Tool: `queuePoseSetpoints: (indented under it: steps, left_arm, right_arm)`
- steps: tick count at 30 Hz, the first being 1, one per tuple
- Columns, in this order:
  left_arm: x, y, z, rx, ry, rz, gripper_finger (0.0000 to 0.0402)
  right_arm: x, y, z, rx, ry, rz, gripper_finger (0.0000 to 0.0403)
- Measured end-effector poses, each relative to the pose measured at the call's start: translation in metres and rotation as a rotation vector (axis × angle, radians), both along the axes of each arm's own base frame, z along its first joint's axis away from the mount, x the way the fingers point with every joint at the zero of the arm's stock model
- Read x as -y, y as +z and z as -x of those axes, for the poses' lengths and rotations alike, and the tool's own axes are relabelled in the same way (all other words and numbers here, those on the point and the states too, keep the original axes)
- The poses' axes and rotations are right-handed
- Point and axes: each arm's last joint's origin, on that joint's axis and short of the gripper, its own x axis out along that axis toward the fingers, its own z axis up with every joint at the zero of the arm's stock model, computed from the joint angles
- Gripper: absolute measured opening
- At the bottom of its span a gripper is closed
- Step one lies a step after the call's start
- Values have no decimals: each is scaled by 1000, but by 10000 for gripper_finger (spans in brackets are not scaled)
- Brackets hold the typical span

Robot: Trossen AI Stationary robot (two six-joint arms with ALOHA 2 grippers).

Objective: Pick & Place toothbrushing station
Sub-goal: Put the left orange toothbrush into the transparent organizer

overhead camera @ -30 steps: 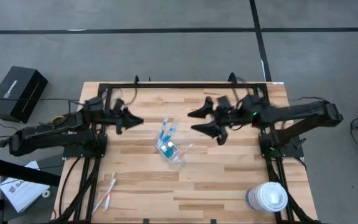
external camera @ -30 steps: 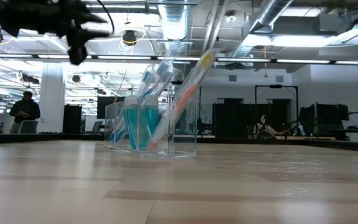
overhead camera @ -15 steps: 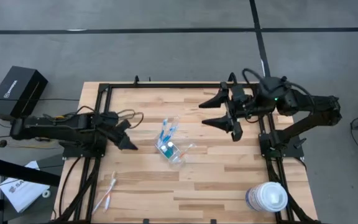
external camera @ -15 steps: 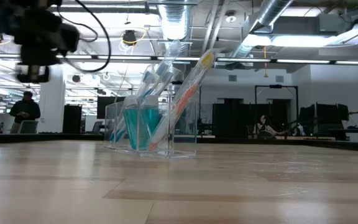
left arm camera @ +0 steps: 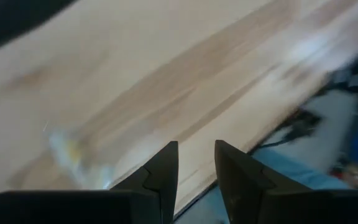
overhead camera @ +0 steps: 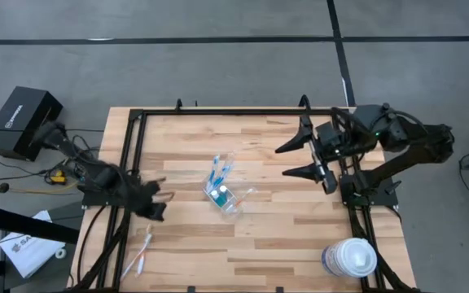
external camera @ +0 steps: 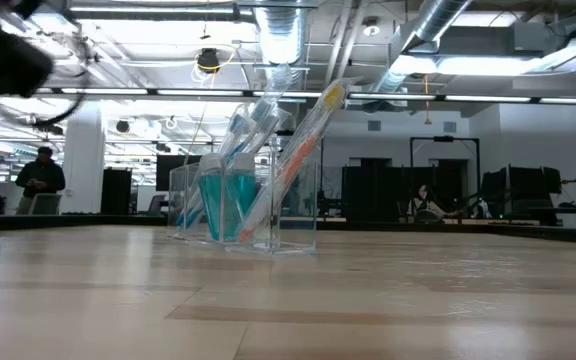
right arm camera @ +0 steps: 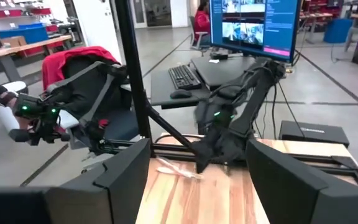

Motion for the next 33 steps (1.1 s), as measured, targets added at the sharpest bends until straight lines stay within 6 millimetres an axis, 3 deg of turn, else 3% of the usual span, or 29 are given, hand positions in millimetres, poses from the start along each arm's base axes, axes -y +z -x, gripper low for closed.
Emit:
queuePoseSetpoints:
  steps: [5,9,26,33]
  left_arm:
    - [27,-14,2,-143,-6,22,99]
    - [37,-19,2,-202,27,12,99]
    - [47,-40,-2,-349,-9,-30,99]
    - [45,-35,-1,-320,-5,-12,99]
  right_arm:
    - [4,1,5,-3,-10,37,256]
    - [9,0,4,-5,22,34,256]
    - [20,0,-1,-4,28,4,256]
    - [20,1,-1,4,27,1,256]
